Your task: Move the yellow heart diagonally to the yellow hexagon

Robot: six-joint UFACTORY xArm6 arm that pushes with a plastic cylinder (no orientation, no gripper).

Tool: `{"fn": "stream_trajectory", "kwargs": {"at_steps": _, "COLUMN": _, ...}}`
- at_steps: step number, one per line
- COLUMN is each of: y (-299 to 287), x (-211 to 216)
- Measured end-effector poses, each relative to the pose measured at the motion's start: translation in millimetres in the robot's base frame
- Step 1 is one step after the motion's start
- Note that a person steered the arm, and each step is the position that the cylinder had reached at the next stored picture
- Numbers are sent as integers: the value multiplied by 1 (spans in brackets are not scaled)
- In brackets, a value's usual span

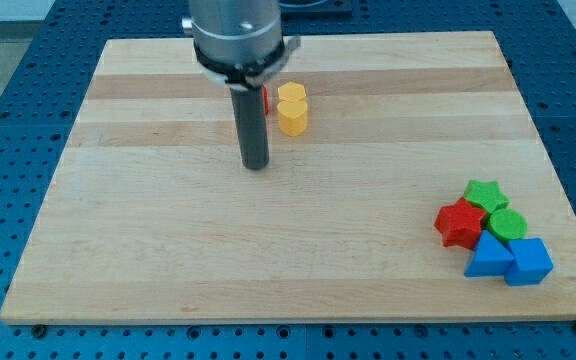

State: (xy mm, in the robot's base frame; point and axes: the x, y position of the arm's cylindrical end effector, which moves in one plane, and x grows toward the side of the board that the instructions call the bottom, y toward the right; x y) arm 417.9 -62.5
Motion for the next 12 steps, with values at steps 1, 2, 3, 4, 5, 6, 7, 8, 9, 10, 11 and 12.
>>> {"fn": "stream_trajectory", "kwargs": {"at_steps": 1, "y": -3, "x": -38}}
{"fn": "stream_trajectory", "kwargs": {"at_steps": 2, "y": -2, "x": -58}}
{"fn": "stream_trajectory", "kwargs": {"at_steps": 3, "y": 4, "x": -71}}
{"fn": "stream_trajectory", "kwargs": {"at_steps": 4, "y": 21, "x": -68}}
{"fn": "stream_trajectory", "kwargs": {"at_steps": 5, "y": 42, "x": -58}}
{"fn": "stream_trajectory", "kwargs": {"at_steps": 6, "y": 62, "x": -49}}
{"fn": "stream_trajectory", "kwargs": {"at_steps": 7, "y": 82, "x": -37}}
{"fn": "stream_trajectory", "kwargs": {"at_steps": 8, "y": 99, "x": -19}}
{"fn": "stream_trajectory", "kwargs": {"at_steps": 9, "y": 120, "x": -3}}
{"fn": "stream_trajectory", "kwargs": {"at_steps": 10, "y": 142, "x": 14}}
{"fn": "stream_trajectory", "kwargs": {"at_steps": 11, "y": 157, "x": 36}}
{"fn": "stream_trajectory", "kwargs": {"at_steps": 12, "y": 165, "x": 54}}
